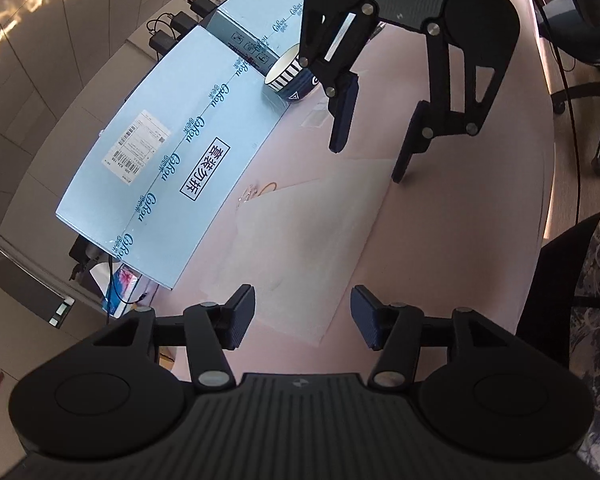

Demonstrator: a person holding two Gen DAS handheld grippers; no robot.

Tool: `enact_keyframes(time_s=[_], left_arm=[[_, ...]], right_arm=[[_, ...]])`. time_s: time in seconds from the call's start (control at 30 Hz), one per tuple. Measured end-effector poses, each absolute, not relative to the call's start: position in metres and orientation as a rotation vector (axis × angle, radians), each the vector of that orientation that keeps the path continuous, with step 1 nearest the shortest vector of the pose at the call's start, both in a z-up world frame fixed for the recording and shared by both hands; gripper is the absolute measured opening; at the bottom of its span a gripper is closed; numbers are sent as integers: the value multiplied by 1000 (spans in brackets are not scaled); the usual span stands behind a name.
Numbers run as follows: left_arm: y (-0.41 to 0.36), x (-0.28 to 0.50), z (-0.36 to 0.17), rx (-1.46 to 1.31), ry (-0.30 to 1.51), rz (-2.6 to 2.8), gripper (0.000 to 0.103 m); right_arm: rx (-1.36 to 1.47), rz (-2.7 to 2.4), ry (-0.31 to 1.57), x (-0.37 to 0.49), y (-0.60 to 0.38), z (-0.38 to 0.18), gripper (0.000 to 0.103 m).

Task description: Fold shopping bag

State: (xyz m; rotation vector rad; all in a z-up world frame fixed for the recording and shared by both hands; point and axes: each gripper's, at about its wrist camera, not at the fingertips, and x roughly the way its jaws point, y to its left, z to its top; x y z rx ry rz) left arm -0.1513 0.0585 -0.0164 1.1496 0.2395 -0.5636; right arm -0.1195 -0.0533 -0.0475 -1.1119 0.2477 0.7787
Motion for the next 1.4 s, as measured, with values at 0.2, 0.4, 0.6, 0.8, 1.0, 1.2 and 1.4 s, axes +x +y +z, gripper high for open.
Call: enact_keyframes(time_s=[0.2, 0.4, 0.6, 0.8, 1.0, 1.2, 1.4], left_arm=[[55, -150, -25, 1370, 154, -659, 50], [56, -137, -32, 1465, 160, -668, 43], [57, -145, -51, 1581, 148, -705, 0], [53, -141, -55, 1592, 130, -650, 5], [51, -143, -55, 1614, 98, -612, 17], [52, -134, -44, 1574, 99, -610, 33], [51, -129, -43, 1572, 109, -635, 33]], right_arm=[[-1172, 792, 247, -117, -47, -50, 41], [-1209, 808, 213, -111, -44, -55, 41], [-1223, 786, 178, -115, -43, -61, 41], [-1276, 763, 152, -122, -40, -66, 41], [-1299, 761, 191, -126, -41, -62, 41], [-1321, 776, 175, -127, -42, -65, 41], [-1300, 737, 156, -129, -40, -72, 37]])
